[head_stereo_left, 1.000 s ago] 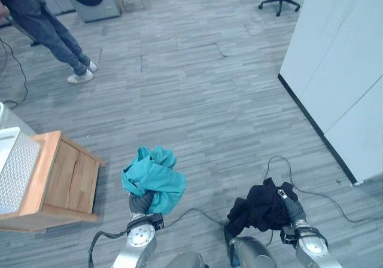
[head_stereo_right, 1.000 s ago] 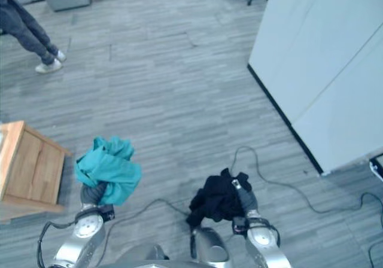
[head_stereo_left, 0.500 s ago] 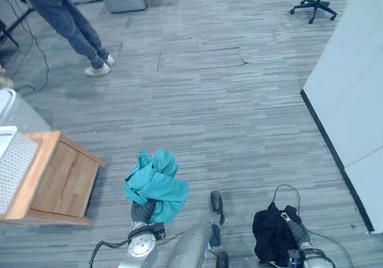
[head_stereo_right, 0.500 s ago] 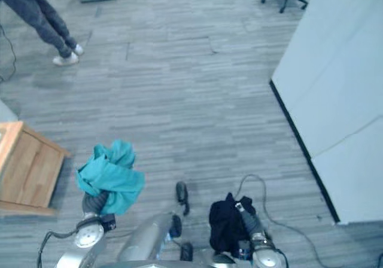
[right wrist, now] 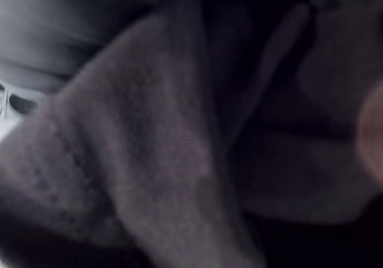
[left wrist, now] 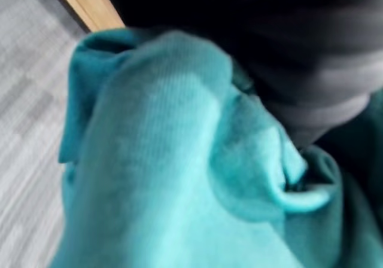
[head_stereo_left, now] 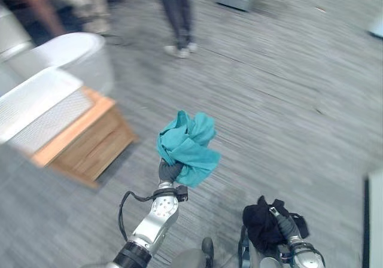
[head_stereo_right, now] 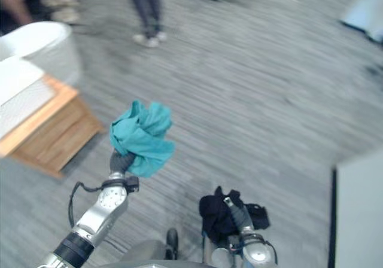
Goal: Tidy up the quilt and then pick up the clothes from the bed and put them into the laundry hamper.
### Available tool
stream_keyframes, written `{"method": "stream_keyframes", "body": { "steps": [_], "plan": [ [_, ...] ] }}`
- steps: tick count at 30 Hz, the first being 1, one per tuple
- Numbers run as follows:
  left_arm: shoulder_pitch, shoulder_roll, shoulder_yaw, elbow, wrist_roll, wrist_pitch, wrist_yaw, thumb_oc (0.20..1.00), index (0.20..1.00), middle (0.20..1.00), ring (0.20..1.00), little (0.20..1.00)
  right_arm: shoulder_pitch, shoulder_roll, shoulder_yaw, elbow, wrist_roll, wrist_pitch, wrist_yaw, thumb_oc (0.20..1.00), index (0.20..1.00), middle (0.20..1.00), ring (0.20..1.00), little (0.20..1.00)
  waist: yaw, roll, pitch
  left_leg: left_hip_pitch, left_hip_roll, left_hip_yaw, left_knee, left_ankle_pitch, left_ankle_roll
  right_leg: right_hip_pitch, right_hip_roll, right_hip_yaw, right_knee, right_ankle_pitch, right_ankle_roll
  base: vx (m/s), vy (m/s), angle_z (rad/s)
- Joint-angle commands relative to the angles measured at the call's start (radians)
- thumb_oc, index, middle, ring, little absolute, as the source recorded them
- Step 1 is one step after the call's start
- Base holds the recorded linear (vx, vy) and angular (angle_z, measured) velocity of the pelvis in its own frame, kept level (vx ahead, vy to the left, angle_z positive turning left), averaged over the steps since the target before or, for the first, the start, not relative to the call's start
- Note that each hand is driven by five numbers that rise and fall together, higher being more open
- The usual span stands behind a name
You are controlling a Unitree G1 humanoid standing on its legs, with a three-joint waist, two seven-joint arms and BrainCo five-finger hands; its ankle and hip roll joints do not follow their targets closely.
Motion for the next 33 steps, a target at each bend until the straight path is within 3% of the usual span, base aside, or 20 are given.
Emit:
{"method": "stream_keyframes", "body": {
  "steps": [1, 2, 4, 6, 10, 11, 12, 13, 14, 16, 18, 19, 20, 21, 22, 23, 24, 26, 29, 33],
  "plan": [
    [0.078, 0.059, 0.008, 0.005, 0.067, -0.101, 0.009, 0.200, 0.200, 0.200, 0.200, 0.200, -0.005, 0.023, -0.008, -0.031, 0.024, -0.109, -0.028, 0.200, 0.200, 0.200, 0.200, 0.200, -0.071, -0.061, 0.038, -0.035, -0.070, -0.143, -0.071, 0.027, -0.039, 0.168, 0.086, 0.169, -0.531, 0.361, 0.058, 0.61, -0.245, 2.92],
    [0.120, 0.067, 0.004, 0.000, 0.065, -0.141, 0.020, 0.200, 0.200, 0.200, 0.200, 0.200, -0.015, 0.022, -0.019, -0.025, 0.025, -0.126, -0.034, 0.200, 0.200, 0.200, 0.200, 0.200, -0.088, -0.064, 0.046, 0.000, -0.086, -0.216, -0.088, 0.001, -0.043, 0.156, 0.109, 0.238, -0.682, 0.388, 0.079, 0.51, -0.152, 2.73],
    [0.146, 0.072, 0.009, -0.013, 0.072, -0.158, 0.013, 0.200, 0.200, 0.200, 0.200, 0.200, -0.037, 0.024, -0.026, -0.025, 0.035, -0.122, -0.052, 0.200, 0.200, 0.200, 0.200, 0.200, -0.087, -0.066, 0.052, 0.016, -0.083, -0.238, -0.088, -0.014, -0.045, 0.143, 0.112, 0.233, -0.721, 0.402, 0.089, 0.36, -0.107, 1.65],
    [0.168, 0.080, 0.021, -0.027, 0.072, -0.164, 0.014, 0.200, 0.200, 0.200, 0.200, 0.200, -0.093, 0.034, -0.032, -0.006, 0.047, -0.096, -0.052, 0.200, 0.200, 0.200, 0.200, 0.200, -0.068, -0.081, 0.064, 0.030, -0.072, -0.236, -0.083, -0.034, -0.056, 0.163, 0.092, 0.199, -0.701, 0.385, 0.100, 0.37, -0.163, 1.58],
    [0.175, 0.067, 0.030, -0.039, 0.106, -0.150, -0.008, 0.200, 0.200, 0.200, 0.200, 0.200, -0.107, 0.039, -0.036, -0.027, 0.057, -0.074, -0.079, 0.200, 0.200, 0.200, 0.200, 0.200, -0.069, -0.091, 0.033, 0.009, -0.032, -0.244, -0.026, -0.054, -0.089, 0.213, 0.083, 0.257, -0.640, 0.359, 0.096, 0.33, -0.163, 0.71],
    [0.183, 0.066, 0.046, -0.055, 0.103, -0.142, -0.018, 0.200, 0.200, 0.200, 0.200, 0.200, -0.089, 0.034, -0.051, -0.057, 0.047, -0.057, -0.089, 0.200, 0.200, 0.200, 0.200, 0.200, -0.085, -0.095, 0.010, 0.035, 0.029, -0.198, 0.022, -0.082, -0.115, 0.217, 0.060, 0.223, -0.595, 0.330, 0.091, 0.38, -0.058, 0.27],
    [0.180, 0.066, 0.048, -0.057, 0.099, -0.136, -0.022, 0.200, 0.200, 0.200, 0.200, 0.200, -0.085, 0.031, -0.055, -0.062, 0.047, -0.051, -0.091, 0.200, 0.200, 0.200, 0.200, 0.200, -0.091, -0.095, 0.004, 0.043, 0.043, -0.187, 0.034, -0.088, -0.119, 0.218, 0.056, 0.217, -0.585, 0.324, 0.085, 0.58, -0.076, 0.29],
    [0.161, 0.059, 0.054, -0.050, 0.086, -0.119, -0.019, 0.200, 0.200, 0.200, 0.200, 0.200, -0.071, 0.025, -0.067, -0.071, 0.044, -0.039, -0.091, 0.200, 0.200, 0.200, 0.200, 0.200, -0.113, -0.098, -0.013, 0.034, 0.094, -0.142, 0.140, -0.051, -0.140, 0.234, 0.053, 0.202, -0.573, 0.309, 0.058, 0.36, -0.049, 0.32],
    [0.158, 0.057, 0.055, -0.048, 0.083, -0.116, -0.017, 0.200, 0.200, 0.200, 0.200, 0.200, -0.070, 0.025, -0.068, -0.070, 0.041, -0.037, -0.090, 0.200, 0.200, 0.200, 0.200, 0.200, -0.116, -0.097, -0.014, 0.028, 0.101, -0.138, 0.161, -0.043, -0.142, 0.237, 0.055, 0.199, -0.572, 0.307, 0.053, 0.49, -0.099, 0.61],
    [0.116, 0.032, 0.073, -0.017, 0.047, -0.102, 0.023, 0.200, 0.200, 0.200, 0.200, 0.200, -0.080, 0.018, -0.063, -0.052, -0.003, -0.017, -0.052, 0.200, 0.200, 0.200, 0.200, 0.200, -0.128, -0.122, -0.024, -0.092, 0.100, -0.075, 0.498, 0.058, -0.157, 0.277, 0.058, 0.160, -0.581, 0.302, -0.006, 0.32, -0.098, 0.53],
    [0.085, 0.015, 0.075, 0.006, 0.029, -0.095, 0.046, 0.200, 0.200, 0.200, 0.200, 0.200, -0.087, 0.011, -0.067, -0.037, -0.026, -0.010, -0.022, 0.200, 0.200, 0.200, 0.200, 0.200, -0.137, -0.118, -0.021, -0.199, 0.102, -0.035, 0.615, 0.080, -0.156, 0.300, 0.073, 0.145, -0.589, 0.297, -0.029, 0.22, -0.036, -0.32],
    [0.075, 0.005, 0.073, 0.024, 0.016, -0.097, 0.050, 0.200, 0.200, 0.200, 0.200, 0.200, -0.088, 0.006, -0.068, -0.027, -0.039, -0.016, -0.010, 0.200, 0.200, 0.200, 0.200, 0.200, -0.145, -0.118, -0.020, -0.228, 0.118, 0.003, 0.602, 0.084, -0.153, 0.316, 0.078, 0.141, -0.593, 0.289, -0.038, 0.33, 0.093, -0.06],
    [0.068, -0.002, 0.069, 0.044, -0.006, -0.105, 0.048, 0.200, 0.200, 0.200, 0.200, 0.200, -0.086, -0.002, -0.073, -0.027, -0.057, -0.014, 0.002, 0.200, 0.200, 0.200, 0.200, 0.200, -0.160, -0.102, -0.017, -0.227, 0.153, 0.044, 0.471, 0.086, -0.151, 0.335, 0.097, 0.141, -0.586, 0.254, -0.039, 0.29, 0.149, 0.40],
    [0.069, -0.004, 0.068, 0.047, -0.015, -0.108, 0.048, 0.200, 0.200, 0.200, 0.200, 0.200, -0.086, -0.005, -0.074, -0.030, -0.061, -0.011, 0.005, 0.200, 0.200, 0.200, 0.200, 0.200, -0.163, -0.098, -0.015, -0.220, 0.155, 0.051, 0.422, 0.087, -0.149, 0.339, 0.101, 0.144, -0.582, 0.245, -0.036, 0.31, 0.260, 0.41],
    [0.080, -0.003, 0.070, 0.043, -0.026, -0.117, 0.040, 0.200, 0.200, 0.200, 0.200, 0.200, -0.086, -0.010, -0.071, -0.040, -0.066, -0.005, 0.000, 0.200, 0.200, 0.200, 0.200, 0.200, -0.158, -0.082, -0.009, -0.217, 0.147, 0.041, 0.258, 0.104, -0.146, 0.343, 0.119, 0.167, -0.572, 0.224, -0.025, 0.20, 0.206, -0.02],
    [0.084, -0.001, 0.071, 0.039, -0.029, -0.119, 0.036, 0.200, 0.200, 0.200, 0.200, 0.200, -0.084, -0.011, -0.071, -0.045, -0.068, -0.003, -0.002, 0.200, 0.200, 0.200, 0.200, 0.200, -0.154, -0.075, -0.006, -0.219, 0.144, 0.034, 0.198, 0.119, -0.150, 0.347, 0.126, 0.173, -0.569, 0.216, -0.022, 0.29, 0.287, -0.21],
    [0.098, 0.007, 0.077, 0.019, -0.032, -0.118, 0.011, 0.200, 0.200, 0.200, 0.200, 0.200, -0.072, -0.015, -0.075, -0.066, -0.062, 0.001, -0.016, 0.200, 0.200, 0.200, 0.200, 0.200, -0.132, -0.054, 0.008, -0.243, 0.144, 0.001, 0.038, 0.184, -0.166, 0.373, 0.148, 0.193, -0.569, 0.193, -0.014, 0.21, 0.183, -0.13],
    [0.114, 0.015, 0.080, 0.004, -0.020, -0.125, -0.009, 0.200, 0.200, 0.200, 0.200, 0.200, -0.058, -0.017, -0.076, -0.085, -0.056, 0.002, -0.019, 0.200, 0.200, 0.200, 0.200, 0.200, -0.105, -0.048, 0.018, -0.265, 0.140, -0.058, -0.072, 0.237, -0.181, 0.415, 0.165, 0.218, -0.580, 0.167, -0.004, 0.25, 0.173, 0.11],
    [0.127, 0.024, 0.086, -0.005, -0.001, -0.148, -0.023, 0.200, 0.200, 0.200, 0.200, 0.200, -0.044, -0.017, -0.079, -0.093, -0.060, -0.012, -0.002, 0.200, 0.200, 0.200, 0.200, 0.200, -0.085, -0.059, 0.025, -0.281, 0.144, -0.083, -0.064, 0.239, -0.185, 0.450, 0.156, 0.237, -0.592, 0.140, 0.009, 0.20, 0.171, -0.14],
    [0.097, 0.032, 0.071, 0.012, 0.018, -0.171, -0.034, 0.200, 0.200, 0.200, 0.200, 0.200, -0.069, -0.007, -0.070, -0.070, -0.046, -0.019, -0.011, 0.200, 0.200, 0.200, 0.200, 0.200, -0.077, -0.064, 0.029, -0.264, 0.155, -0.063, -0.029, 0.213, -0.180, 0.443, 0.105, 0.193, -0.557, 0.125, 0.033, 0.17, 0.289, -0.58]
  ]
}}
